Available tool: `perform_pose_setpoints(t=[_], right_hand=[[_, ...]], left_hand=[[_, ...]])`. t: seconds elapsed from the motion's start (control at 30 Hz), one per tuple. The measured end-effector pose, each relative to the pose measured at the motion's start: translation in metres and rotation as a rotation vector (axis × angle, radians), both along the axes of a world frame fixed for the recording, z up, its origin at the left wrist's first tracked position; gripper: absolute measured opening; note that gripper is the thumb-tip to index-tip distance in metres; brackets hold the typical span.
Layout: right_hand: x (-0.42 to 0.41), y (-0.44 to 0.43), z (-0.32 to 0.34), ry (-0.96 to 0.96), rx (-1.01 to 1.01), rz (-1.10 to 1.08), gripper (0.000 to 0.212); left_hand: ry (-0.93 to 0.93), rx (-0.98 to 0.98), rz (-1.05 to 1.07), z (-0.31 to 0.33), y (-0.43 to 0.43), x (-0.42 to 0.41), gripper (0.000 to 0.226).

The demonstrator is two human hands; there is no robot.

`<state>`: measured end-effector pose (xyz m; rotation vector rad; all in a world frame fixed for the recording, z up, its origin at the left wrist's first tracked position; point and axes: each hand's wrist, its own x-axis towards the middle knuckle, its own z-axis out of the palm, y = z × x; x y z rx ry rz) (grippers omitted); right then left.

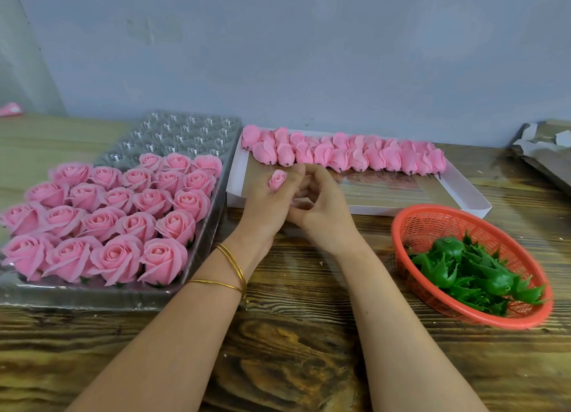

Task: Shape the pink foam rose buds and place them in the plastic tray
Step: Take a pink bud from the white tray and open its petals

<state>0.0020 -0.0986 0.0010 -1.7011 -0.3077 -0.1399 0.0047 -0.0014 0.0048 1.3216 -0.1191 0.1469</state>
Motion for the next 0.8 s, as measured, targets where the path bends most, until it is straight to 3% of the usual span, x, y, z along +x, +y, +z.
perform_pose_setpoints(t=[0.2, 0.43, 0.7, 0.8], right_hand=[[0.0002, -0.0038, 0.0019, 0.011, 0.015, 0.062, 0.057], [-0.0006, -0.0041, 0.0023, 0.009, -0.013, 0.111, 0.043], [-0.0005, -0.0012, 0.0012, 0.012, -0.014, 0.044, 0.051], [-0.0002, -0.0011, 0.0000, 0.001, -0.004, 0.026, 0.049]], left_hand=[[-0.059, 0.034, -0.030, -0.0034, 0.0051, 0.0022, 0.014], [-0.063, 0.053, -0.017, -0.0039, 0.0046, 0.0027, 0.016], [0.022, 0.034, 0.034, -0.0053, -0.0005, 0.0052, 0.038], [-0.011, 0.021, 0.009, -0.0051, -0.0006, 0.0042, 0.027]])
